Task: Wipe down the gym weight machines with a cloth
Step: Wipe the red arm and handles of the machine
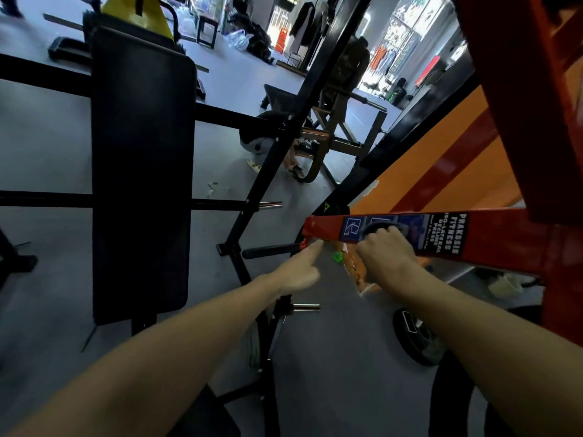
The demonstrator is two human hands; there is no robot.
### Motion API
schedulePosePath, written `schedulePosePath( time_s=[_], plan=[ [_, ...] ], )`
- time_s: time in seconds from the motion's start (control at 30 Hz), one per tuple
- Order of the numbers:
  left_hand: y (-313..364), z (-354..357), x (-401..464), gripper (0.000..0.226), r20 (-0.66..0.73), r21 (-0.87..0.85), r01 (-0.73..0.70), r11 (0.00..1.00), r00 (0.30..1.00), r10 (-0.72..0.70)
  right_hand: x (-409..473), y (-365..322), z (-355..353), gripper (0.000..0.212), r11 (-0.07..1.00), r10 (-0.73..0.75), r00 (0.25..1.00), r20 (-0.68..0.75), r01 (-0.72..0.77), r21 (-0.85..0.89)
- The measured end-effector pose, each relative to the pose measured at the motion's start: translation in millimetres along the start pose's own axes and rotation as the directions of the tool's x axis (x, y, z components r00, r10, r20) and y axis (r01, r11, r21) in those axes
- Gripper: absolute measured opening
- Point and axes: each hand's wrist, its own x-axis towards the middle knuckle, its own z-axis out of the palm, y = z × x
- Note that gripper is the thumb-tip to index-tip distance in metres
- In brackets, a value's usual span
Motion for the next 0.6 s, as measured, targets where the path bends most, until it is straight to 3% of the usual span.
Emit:
schedulePosePath(
  time_s=[0.1, 0.17, 0.37, 0.47, 0.53, 0.6],
  plan=[
    [3.9, -16.3, -25.3, 0.078, -0.063, 0.002, 0.033, 0.999, 0.997, -0.033, -0.1, -20.7, 10.1, 0.034, 0.973, -0.013, 0.999, 0.049, 0.001, 0.232],
    [-0.9, -25.9, -45.2, 0.072, -0.096, 0.015, 0.077, 0.997, 0.993, -0.075, -2.3, -40.1, 15.1, 0.028, 0.913, -0.064, 0.996, 0.069, 0.031, 0.407],
    [-73.0, -32.2, -126.9, 0.069, -0.182, 0.006, 0.286, 0.958, 0.942, -0.281, 1.0, -136.4, 29.9, 0.010, 0.686, -0.316, 0.940, 0.132, 0.130, 0.716],
    [-110.4, -28.7, -177.3, 0.054, -0.243, -0.070, 0.409, 0.910, 0.878, -0.413, -2.5, -193.9, 39.9, 0.023, 0.434, -0.361, 0.926, 0.110, 0.063, 0.899],
    [-133.3, -20.2, -211.6, 0.046, -0.278, -0.154, 0.461, 0.874, 0.829, -0.486, -10.7, -230.3, 42.9, 0.025, 0.144, -0.382, 0.921, 0.083, -0.030, 0.989],
    [-149.5, -8.6, -243.8, 0.041, -0.322, -0.298, 0.473, 0.829, 0.768, -0.554, -20.6, -263.8, 45.9, 0.020, -0.177, -0.505, 0.857, 0.100, -0.216, 0.960]
  ],
)
